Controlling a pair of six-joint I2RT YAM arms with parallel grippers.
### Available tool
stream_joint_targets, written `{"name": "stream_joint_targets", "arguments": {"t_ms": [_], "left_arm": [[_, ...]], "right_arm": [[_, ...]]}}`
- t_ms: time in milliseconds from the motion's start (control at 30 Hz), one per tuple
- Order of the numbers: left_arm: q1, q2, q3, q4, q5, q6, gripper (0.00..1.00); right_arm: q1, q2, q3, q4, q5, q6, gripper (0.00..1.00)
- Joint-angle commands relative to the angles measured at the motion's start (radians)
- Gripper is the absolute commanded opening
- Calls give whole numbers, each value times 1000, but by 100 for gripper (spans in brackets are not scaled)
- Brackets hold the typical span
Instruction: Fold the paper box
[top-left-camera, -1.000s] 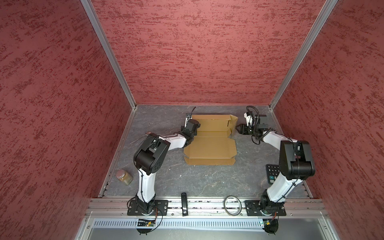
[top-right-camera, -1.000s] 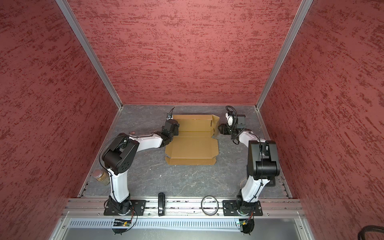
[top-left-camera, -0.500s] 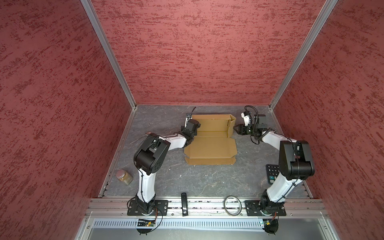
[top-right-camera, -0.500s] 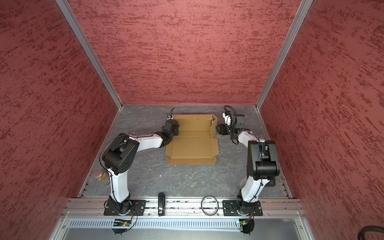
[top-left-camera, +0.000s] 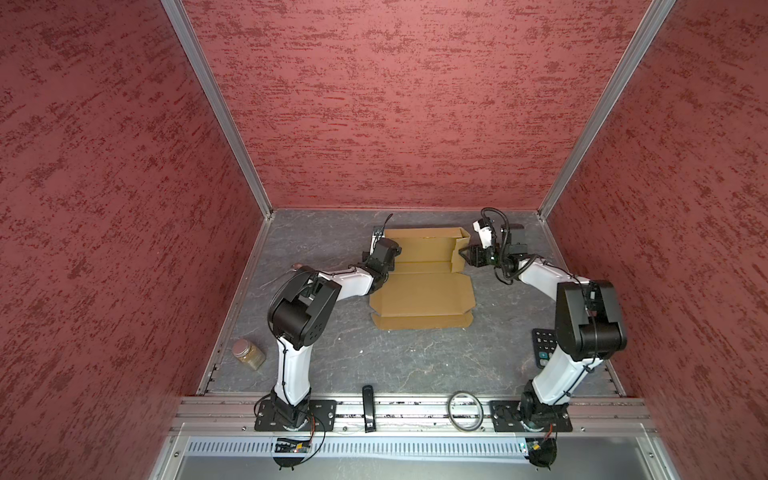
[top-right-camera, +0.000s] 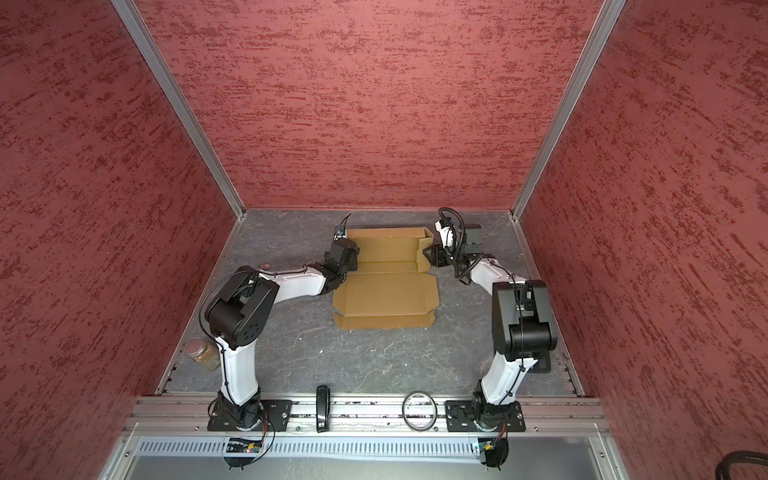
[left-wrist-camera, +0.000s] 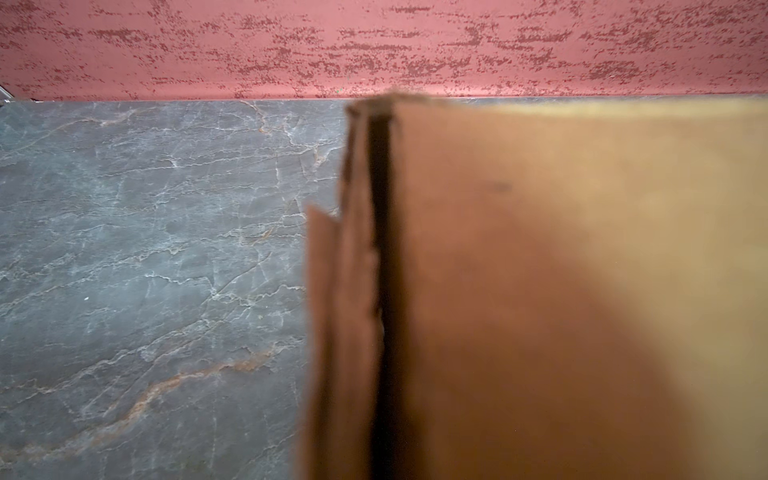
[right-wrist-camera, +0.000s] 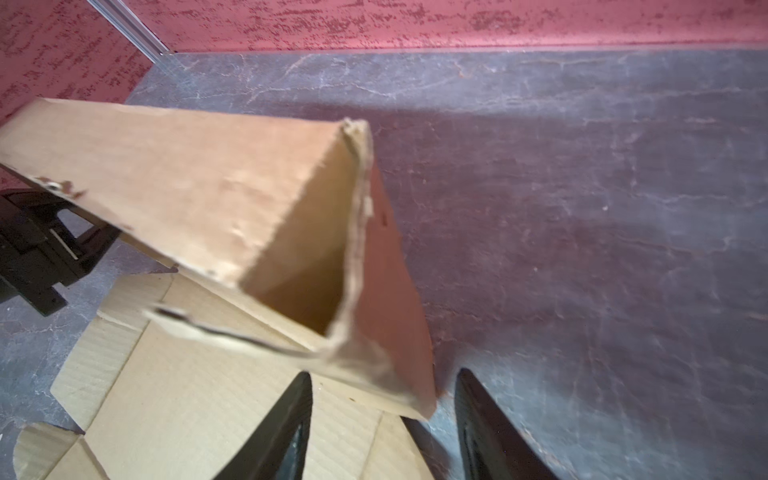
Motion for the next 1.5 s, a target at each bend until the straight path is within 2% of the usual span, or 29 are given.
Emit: {"name": "stream_joint_targets", "arguments": {"t_ms": [0,1033,1467], "left_arm": [[-7,43,-2,-93,27,24,0],[-7,54,25,-118,47,33,0],[-9,52,31,-124,54,27,0]], "right_arm": [[16,18,38,37,-5,-20,54],[90,77,61,110,32,-29,43],[132,78,35,194,122,22,41]]}}
